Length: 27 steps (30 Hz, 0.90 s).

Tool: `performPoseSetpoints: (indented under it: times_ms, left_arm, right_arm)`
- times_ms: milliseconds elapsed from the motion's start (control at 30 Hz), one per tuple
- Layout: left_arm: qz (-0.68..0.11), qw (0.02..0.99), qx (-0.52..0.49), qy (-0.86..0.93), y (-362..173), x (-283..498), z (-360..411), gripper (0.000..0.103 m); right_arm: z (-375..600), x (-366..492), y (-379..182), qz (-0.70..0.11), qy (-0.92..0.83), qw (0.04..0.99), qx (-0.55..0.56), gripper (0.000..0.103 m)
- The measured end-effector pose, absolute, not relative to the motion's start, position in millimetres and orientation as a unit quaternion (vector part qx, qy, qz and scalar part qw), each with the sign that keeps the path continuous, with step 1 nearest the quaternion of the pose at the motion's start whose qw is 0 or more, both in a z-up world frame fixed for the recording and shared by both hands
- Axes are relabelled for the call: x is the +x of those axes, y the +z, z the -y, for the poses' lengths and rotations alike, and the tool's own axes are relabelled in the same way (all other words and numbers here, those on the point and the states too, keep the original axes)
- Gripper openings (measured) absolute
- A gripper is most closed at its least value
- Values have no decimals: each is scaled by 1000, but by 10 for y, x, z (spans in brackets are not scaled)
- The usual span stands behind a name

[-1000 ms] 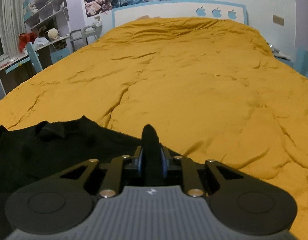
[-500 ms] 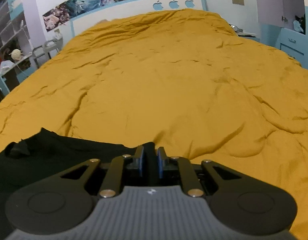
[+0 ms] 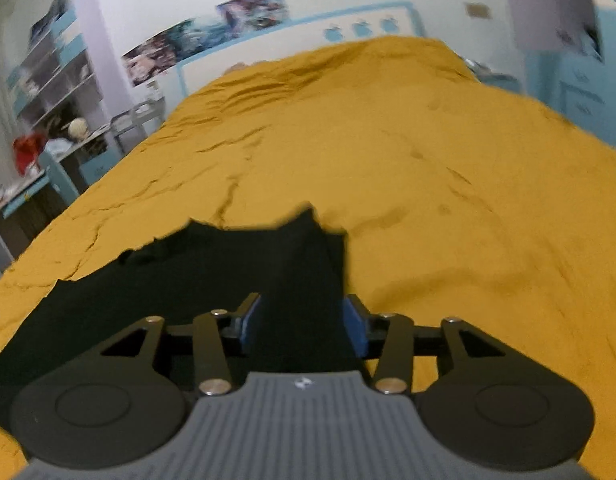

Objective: Fold small clothes

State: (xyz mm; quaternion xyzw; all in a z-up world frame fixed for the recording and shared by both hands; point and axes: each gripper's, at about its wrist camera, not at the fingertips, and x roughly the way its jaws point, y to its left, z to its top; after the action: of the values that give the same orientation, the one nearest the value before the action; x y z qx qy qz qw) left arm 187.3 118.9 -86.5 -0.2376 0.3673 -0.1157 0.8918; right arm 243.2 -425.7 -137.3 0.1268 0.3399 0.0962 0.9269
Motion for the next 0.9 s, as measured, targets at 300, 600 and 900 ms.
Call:
performPoseSetpoints:
  times_ms: [300,600,900]
  left_arm:
    - [-395,843,-347,-117,-1381,1706,-1048,48]
    - [-409,841,-344,-88,-1403,1660,-1112,44]
    - [-411,847,-325,-86,-1358,1588,-1046,37]
  right_arm:
    - [4173,2173,-1623,-354,84,923,124,66]
    - [4114,2034,-1530,-366,60,924,88,2]
    - [4286,1853,-1612,-321,8,940,118,43]
